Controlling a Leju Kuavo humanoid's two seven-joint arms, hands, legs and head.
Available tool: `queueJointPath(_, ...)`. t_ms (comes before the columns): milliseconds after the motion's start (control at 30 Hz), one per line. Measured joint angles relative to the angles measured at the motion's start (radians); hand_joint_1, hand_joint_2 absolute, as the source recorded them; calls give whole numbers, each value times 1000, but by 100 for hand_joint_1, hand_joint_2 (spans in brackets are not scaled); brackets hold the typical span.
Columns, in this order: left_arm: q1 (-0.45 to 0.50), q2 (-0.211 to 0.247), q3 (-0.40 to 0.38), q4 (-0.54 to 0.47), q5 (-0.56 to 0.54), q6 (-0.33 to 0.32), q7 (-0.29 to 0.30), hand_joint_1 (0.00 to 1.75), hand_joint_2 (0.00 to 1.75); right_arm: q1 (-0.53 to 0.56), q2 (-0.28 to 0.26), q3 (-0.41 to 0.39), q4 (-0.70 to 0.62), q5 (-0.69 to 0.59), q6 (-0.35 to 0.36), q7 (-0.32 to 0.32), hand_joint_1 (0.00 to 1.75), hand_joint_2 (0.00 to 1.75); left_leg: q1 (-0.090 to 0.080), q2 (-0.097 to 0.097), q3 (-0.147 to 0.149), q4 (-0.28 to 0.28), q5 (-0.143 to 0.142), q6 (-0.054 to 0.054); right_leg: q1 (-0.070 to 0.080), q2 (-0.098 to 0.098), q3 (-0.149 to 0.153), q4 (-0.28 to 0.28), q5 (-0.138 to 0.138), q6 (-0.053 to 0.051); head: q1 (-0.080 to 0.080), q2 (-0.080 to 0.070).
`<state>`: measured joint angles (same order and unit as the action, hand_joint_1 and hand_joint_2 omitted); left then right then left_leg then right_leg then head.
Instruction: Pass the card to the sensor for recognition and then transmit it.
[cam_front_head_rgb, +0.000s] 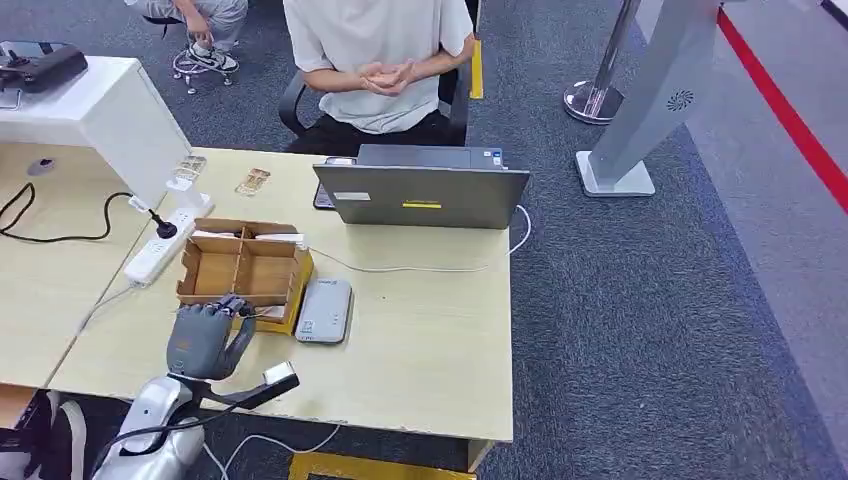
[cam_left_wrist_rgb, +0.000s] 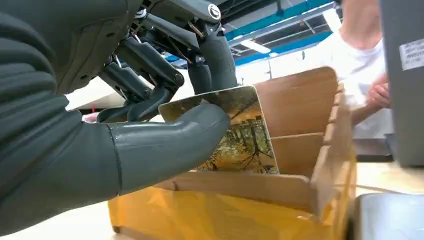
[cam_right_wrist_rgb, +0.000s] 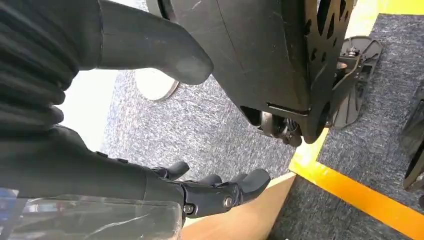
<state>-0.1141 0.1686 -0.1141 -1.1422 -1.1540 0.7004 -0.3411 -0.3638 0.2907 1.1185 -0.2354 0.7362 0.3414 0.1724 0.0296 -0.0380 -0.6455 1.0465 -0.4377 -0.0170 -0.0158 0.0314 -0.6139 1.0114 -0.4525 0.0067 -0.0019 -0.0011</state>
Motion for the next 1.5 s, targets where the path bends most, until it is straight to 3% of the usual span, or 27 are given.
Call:
queueJointPath(300, 19, -20, 22, -59, 13, 0, -56, 175, 175, -1, 0, 8, 0, 0, 0, -5, 0, 175, 0, -1, 0, 0, 0, 0, 0, 0, 0, 0, 0, 0, 0, 0)
queueJointPath(467, 39, -44, 43, -138, 56, 0, -156, 175, 175, -2, 0, 11, 0, 0, 0, -6, 0, 175, 0, -1, 0, 0, 0, 0, 0, 0, 0, 0, 0, 0, 0, 0)
queueJointPath(567, 44, -56, 43, -210, 92, 0, -183, 175, 175, -2, 0, 12, 0, 0, 1, -7, 0, 175, 0, -1, 0, 0, 0, 0, 0, -1, 0, 0, 0, 0, 0, 0)
queueJointPath(800, -6, -53, -9, -358, 174, 0, -129, 175, 175, -2, 0, 12, 0, -5, 1, -7, 0, 175, 0, -1, 0, 0, 0, 0, 0, -1, 0, 0, 0, 0, 0, 0)
queueJointPath(933, -107, -58, -48, -388, 146, 0, -97, 175, 175, -4, 3, 23, 0, 5, 13, -16, 0, 175, 0, -3, 0, 0, 2, 0, 0, -2, 0, 0, 1, 1, 0, 0)
queueJointPath(1133, -352, -91, -101, -275, 74, -1, -6, 175, 175, -11, 8, 50, -5, 18, 32, -29, 0, 175, 0, -3, 0, 0, 5, 1, 0, -2, 0, 0, 5, -1, 0, 0)
queueJointPath(1333, -443, -117, -118, -203, 25, -1, 20, 175, 175, -15, 8, 63, -8, 26, 39, -41, 0, 175, 0, -2, 0, 1, 5, 1, 0, -1, -1, 0, 5, 0, 0, 0)
queueJointPath(1367, -472, -124, -118, -173, -19, -1, 46, 175, 175, -16, 9, 67, -10, 31, 48, -52, 0, 175, 0, -2, 0, 1, 5, 1, 0, -2, -2, 0, 5, 0, -1, 0)
queueJointPath(1500, -690, -165, -118, 101, -209, -3, 195, 175, 175, -25, 10, 103, -25, 39, 72, -79, 0, 175, 0, -5, -3, 1, 8, 1, 0, -5, -2, 0, 8, 0, 0, 0)
